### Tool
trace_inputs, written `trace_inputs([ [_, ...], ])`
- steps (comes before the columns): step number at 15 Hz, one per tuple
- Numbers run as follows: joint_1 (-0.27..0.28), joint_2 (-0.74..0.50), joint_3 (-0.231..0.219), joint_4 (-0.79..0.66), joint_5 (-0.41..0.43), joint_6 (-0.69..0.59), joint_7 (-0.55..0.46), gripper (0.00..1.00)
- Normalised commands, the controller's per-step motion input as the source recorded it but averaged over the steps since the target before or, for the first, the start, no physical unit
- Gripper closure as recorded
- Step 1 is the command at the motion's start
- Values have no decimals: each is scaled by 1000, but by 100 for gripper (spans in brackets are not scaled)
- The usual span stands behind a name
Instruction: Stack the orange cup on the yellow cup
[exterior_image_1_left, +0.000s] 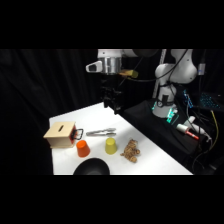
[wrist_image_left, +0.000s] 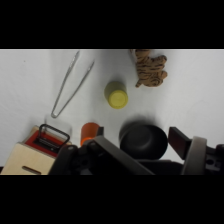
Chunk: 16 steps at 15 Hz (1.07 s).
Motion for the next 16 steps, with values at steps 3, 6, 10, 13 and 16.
trace_inputs([
  [3, -10, 48, 4, 68, 10, -12, 21, 0],
  [6, -24, 132, -3, 270, -39, -43, 43, 0],
  [10, -43, 292, -16, 496, -135, -98, 106, 0],
  [13, -55, 459, -34, 647, -137, -108, 130, 0],
  [16, -60, 503, -44, 703, -107, -105, 116, 0],
])
